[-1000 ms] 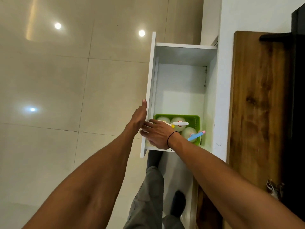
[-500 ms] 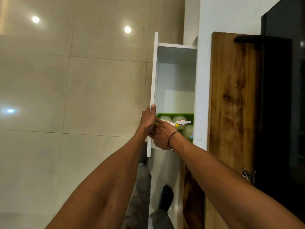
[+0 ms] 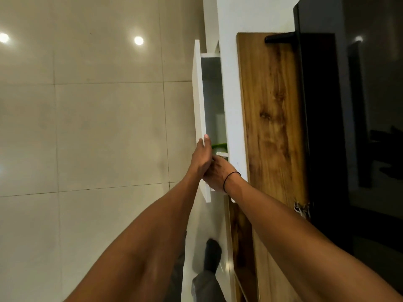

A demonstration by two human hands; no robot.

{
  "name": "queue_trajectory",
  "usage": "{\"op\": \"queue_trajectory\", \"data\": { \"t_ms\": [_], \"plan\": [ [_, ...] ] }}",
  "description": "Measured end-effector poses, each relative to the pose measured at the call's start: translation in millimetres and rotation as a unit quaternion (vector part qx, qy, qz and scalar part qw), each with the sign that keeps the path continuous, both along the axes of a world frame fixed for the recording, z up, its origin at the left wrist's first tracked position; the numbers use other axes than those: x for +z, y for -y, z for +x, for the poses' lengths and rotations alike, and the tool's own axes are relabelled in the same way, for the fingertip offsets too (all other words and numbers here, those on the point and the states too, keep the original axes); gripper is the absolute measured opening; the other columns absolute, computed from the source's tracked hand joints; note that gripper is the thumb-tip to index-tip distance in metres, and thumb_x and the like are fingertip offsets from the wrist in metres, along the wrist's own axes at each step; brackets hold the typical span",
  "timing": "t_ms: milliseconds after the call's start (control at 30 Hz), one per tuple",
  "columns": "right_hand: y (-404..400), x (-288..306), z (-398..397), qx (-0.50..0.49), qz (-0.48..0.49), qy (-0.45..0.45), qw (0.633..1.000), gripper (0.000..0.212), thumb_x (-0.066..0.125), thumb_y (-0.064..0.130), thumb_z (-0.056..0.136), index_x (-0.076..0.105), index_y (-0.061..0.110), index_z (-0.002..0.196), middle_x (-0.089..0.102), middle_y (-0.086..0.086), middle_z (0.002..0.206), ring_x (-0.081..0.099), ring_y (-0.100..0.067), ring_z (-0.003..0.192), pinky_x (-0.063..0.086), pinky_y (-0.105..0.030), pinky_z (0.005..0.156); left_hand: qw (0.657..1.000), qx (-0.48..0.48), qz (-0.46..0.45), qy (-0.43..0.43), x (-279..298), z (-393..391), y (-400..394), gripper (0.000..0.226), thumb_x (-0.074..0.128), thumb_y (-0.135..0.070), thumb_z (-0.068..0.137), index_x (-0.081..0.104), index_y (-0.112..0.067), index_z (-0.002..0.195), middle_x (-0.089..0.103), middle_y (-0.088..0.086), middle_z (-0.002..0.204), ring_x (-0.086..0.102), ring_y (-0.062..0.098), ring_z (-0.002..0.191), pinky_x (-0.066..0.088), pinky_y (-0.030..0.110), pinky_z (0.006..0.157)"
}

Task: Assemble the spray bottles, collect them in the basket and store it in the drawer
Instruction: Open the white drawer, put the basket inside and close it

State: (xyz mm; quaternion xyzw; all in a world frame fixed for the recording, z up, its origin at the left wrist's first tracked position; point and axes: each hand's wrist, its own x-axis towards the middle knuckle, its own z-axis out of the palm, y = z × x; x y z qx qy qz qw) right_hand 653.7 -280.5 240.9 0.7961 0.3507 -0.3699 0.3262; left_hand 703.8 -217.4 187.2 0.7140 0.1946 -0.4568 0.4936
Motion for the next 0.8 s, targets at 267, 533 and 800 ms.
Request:
{"op": "queue_trajectory", "data": {
  "t_ms": [267,533,800],
  "plan": [
    [30,-23,-12,-0.127,0.07,-0.009,0.989,0.054,0.044,0.036,0.102,0.045,0.019,0.153,0.038,-0.007,0.164,0.018,-0.031,0.158,0.009,-0.053,0.128,0.999,-0.031,-0.032,-0.017,3,-1,25,0.08,0.012,-0.073,0.101,0.022,-0.026,0.165,0.03,0.008,0.17,0.03,0.035,0.156,0.024,0.054,0.127],
    [47,-23,-25,-0.179,0.082,0.02,0.98,0.052,0.04,0.041,0.104,0.051,0.02,0.15,0.035,-0.007,0.166,0.013,-0.03,0.16,0.009,-0.053,0.127,0.993,-0.102,-0.044,-0.031,-2,-3,40,0.088,0.01,-0.081,0.095,0.025,-0.028,0.164,0.049,0.016,0.158,0.05,0.036,0.141,0.034,0.055,0.122],
    [50,-20,-47,-0.294,0.152,0.044,0.943,0.048,0.044,0.041,0.103,0.056,0.02,0.145,0.04,-0.007,0.163,0.022,-0.028,0.157,0.013,-0.052,0.128,0.985,-0.155,-0.062,-0.042,17,-12,38,0.081,0.012,-0.073,0.102,0.015,-0.025,0.166,0.024,0.011,0.172,0.026,0.034,0.157,0.023,0.052,0.126]
  ]
}}
